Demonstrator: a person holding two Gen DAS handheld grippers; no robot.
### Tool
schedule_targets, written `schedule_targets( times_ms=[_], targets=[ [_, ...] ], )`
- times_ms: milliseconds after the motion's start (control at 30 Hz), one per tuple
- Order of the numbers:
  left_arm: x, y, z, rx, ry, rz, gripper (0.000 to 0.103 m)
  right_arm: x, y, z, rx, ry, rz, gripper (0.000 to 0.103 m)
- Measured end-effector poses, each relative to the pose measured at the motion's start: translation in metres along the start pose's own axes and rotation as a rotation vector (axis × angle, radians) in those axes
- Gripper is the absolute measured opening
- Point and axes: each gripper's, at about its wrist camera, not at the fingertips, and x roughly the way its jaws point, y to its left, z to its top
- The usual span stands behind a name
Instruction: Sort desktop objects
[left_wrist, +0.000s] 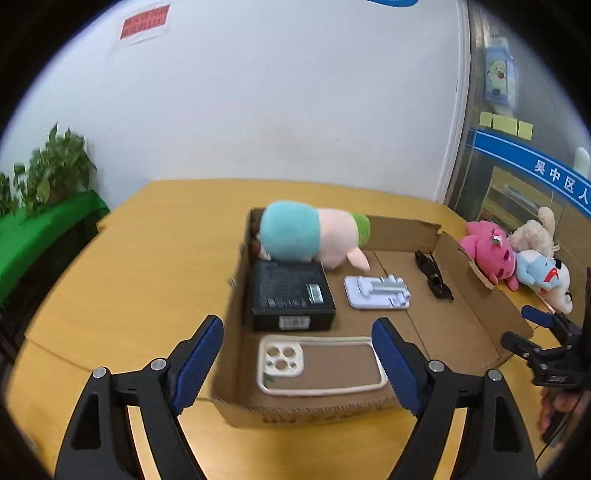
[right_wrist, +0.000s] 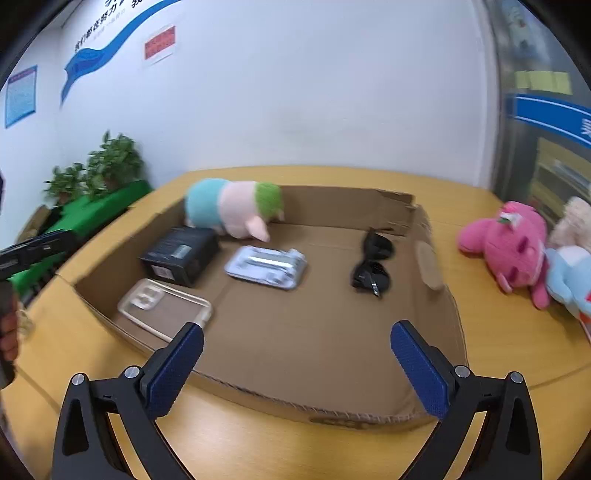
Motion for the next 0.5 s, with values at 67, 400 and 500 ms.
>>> schedule_targets(
  times_ms=[67, 400, 500],
  targets=[
    [0.013, -0.002, -0.013, -0.012, -0.026, 0.014, 0.083, 0.012, -0.002, -0.012, 0.008, -0.044, -0.052, 0.103],
    [0.047, -0.031, -0.051, 0.086, -0.132, 0.229, 0.084, 0.026, -0.002, -0.033, 0.042, -0.134, -0.053, 0.103],
    [0.046, -0.030, -0.051, 0.087, -0.134, 0.228, 0.085, 0.027, -0.002, -0.035, 0.039, -0.156, -0.059, 0.103]
  ],
)
